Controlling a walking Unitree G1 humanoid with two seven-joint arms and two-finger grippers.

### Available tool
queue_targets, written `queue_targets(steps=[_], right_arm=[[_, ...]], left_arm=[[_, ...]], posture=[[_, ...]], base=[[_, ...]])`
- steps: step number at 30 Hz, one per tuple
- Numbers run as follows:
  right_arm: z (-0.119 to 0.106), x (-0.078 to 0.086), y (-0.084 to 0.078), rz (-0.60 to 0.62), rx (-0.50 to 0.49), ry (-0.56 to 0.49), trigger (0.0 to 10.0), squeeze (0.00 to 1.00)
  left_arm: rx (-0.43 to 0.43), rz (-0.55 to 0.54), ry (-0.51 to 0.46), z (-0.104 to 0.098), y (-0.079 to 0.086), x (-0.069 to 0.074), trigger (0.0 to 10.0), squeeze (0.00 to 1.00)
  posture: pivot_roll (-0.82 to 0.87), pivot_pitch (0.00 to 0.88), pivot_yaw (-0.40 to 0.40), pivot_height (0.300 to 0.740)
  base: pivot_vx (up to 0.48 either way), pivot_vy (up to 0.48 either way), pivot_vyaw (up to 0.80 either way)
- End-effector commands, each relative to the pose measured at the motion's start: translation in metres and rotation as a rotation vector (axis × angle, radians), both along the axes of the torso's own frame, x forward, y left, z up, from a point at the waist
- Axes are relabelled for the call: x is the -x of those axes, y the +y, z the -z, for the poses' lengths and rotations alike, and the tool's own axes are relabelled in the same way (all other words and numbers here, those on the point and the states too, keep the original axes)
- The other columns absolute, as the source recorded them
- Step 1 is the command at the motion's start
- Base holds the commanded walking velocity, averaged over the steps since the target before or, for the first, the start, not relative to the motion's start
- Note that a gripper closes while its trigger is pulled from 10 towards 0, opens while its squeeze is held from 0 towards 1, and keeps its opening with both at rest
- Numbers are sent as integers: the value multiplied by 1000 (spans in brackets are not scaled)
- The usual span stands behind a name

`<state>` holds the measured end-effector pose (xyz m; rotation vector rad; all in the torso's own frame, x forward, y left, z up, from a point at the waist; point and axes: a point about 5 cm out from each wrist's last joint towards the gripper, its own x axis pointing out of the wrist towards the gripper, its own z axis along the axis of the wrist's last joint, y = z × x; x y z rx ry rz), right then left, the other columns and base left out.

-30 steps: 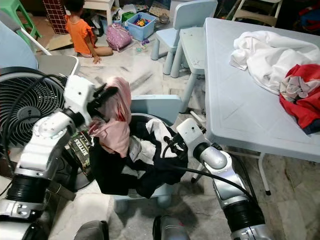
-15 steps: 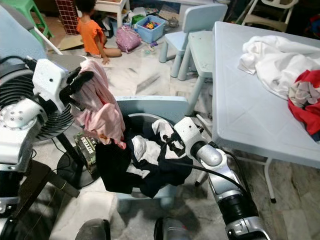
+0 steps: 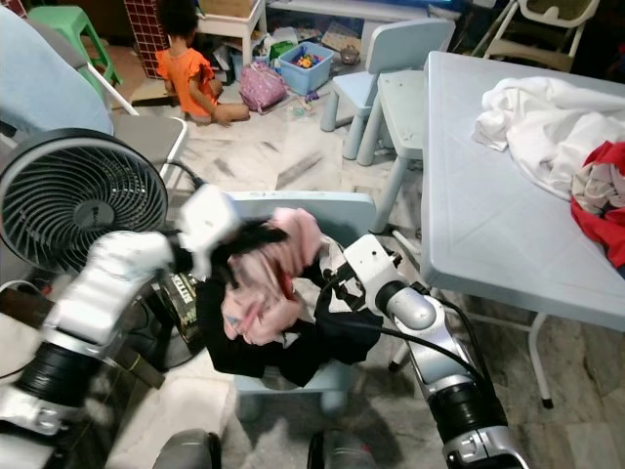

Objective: Hang hanger

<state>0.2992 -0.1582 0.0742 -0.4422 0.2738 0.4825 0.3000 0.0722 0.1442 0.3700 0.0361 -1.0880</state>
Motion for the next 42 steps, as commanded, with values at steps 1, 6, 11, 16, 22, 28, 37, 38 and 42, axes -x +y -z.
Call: queue_targets(steps=[1,6,11,16,22,28,37,38,42], right_arm=[[0,1,-5,17,13,-11,10000,0],[0,2,-6,19,20,-16,10000,0],[0,3,-6,17,24,-17,10000,0],[0,2,-3,4,30,-20,10000,0],[-1,0,2,-16,32,-27,10000,0],[-2,1,4,-22,34,-30,10000,0],[-1,2,3,-21,33,-33,10000,0],[-1,2,3,-21,33,-33,10000,0],[-1,2,3,-25,32,-31,10000,0]], left_arm=[[-13,1,-39,0,-6,-4,0,0],[-3,22,7,13,-21,3,0,0],[-77,3,43,33,-17,5,10000,1000],[-119,-23,27,42,-6,5,10000,1000],[-222,-28,-66,47,5,5,10000,1000],[-126,-221,-136,29,7,-16,10000,1000],[-93,-556,7,47,71,-11,10000,1000],[-94,-590,25,51,77,-8,10000,1000],[-81,-724,130,67,97,6,10000,1000]], posture=[[-22,48,-23,740],[-26,50,-23,740],[-24,53,-27,740],[-14,54,-34,740],[-9,55,-39,740],[-10,54,-37,740],[0,61,-33,740],[0,61,-33,740],[15,69,-48,740]], base=[[0,0,0],[0,0,0],[0,0,0],[0,0,0],[0,0,0],[0,0,0],[0,0,0],[0,0,0],[0,0,0]])
